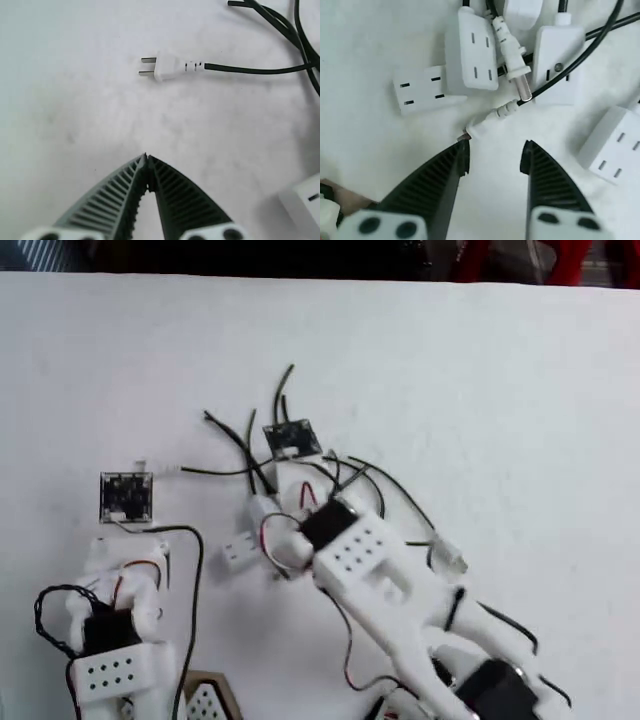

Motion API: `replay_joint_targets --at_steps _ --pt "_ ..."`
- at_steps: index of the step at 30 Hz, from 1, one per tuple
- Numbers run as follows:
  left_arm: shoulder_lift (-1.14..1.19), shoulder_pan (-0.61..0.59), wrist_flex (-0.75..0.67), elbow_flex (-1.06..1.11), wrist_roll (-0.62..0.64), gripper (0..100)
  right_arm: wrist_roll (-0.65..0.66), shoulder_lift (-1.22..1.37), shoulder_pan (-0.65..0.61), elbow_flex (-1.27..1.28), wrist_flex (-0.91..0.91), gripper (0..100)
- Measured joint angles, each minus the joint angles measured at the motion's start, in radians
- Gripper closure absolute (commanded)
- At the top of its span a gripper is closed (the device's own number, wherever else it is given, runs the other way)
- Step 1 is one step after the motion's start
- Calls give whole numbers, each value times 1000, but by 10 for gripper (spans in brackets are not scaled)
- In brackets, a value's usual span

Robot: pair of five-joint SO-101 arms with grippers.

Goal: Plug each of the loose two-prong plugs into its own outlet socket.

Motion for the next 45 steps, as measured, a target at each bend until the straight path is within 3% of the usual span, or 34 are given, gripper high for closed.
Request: replay_joint_targets --at_steps 7,17,22,25,35,45 --pt "0 0 0 0 0 976 -74 212 0 -89 -6 823" --pt "0 0 0 0 0 976 -81 396 -9 -104 -117 825" --pt "0 0 0 0 0 976 -81 428 -6 -104 -127 983" --pt "0 0 0 0 0 976 -75 428 0 -104 -126 970" --pt "0 0 -48 46 0 976 181 308 106 -104 14 981" --pt "0 0 -97 63 0 976 582 107 423 -104 172 981"
